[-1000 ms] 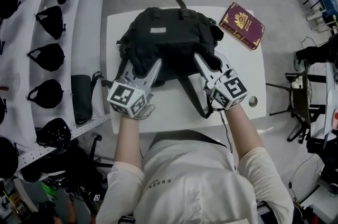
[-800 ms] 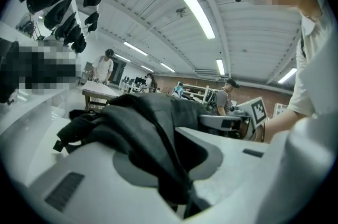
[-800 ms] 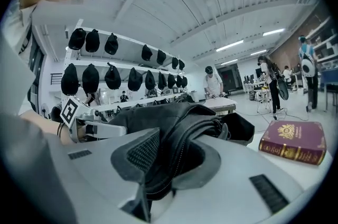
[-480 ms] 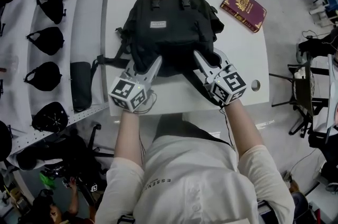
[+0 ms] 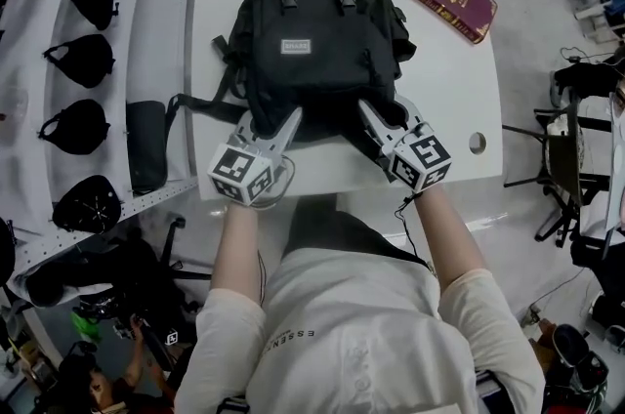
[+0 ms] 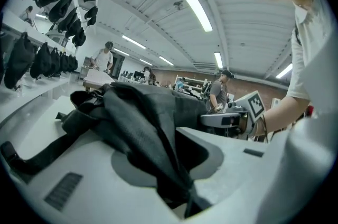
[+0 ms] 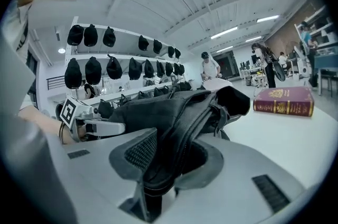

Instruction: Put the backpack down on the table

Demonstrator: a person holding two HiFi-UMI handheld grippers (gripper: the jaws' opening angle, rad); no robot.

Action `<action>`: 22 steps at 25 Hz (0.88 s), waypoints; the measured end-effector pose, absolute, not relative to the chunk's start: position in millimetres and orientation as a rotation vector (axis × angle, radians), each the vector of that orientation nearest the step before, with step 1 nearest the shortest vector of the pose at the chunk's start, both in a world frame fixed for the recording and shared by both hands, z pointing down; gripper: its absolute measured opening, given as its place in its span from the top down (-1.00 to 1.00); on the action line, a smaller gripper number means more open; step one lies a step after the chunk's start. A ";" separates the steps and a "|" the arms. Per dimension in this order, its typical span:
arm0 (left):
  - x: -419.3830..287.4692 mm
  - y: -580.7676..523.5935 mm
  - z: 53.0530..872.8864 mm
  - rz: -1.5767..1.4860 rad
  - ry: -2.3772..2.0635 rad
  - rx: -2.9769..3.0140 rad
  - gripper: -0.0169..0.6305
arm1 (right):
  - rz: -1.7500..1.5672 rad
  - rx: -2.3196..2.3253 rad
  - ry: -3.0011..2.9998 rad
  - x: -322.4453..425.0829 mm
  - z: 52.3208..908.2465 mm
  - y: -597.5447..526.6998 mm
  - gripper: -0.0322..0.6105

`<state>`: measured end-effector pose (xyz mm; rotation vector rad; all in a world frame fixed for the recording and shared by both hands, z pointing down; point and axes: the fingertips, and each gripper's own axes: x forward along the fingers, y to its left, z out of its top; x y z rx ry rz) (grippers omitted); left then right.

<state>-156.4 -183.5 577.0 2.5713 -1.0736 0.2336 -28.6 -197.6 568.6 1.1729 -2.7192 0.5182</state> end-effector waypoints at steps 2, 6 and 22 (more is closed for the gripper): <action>-156.3 -178.4 585.1 0.241 -1.076 2.571 0.66 | 0.519 1.179 -2.695 -28.1 578.0 -192.2 0.54; -156.2 -168.2 596.3 0.239 -1.094 2.596 0.64 | 0.488 1.187 -2.667 -26.4 592.5 -182.5 0.49; -191.8 -147.7 607.8 0.221 -1.430 2.397 0.02 | 0.379 1.270 -2.515 -2.2 599.8 -160.1 0.21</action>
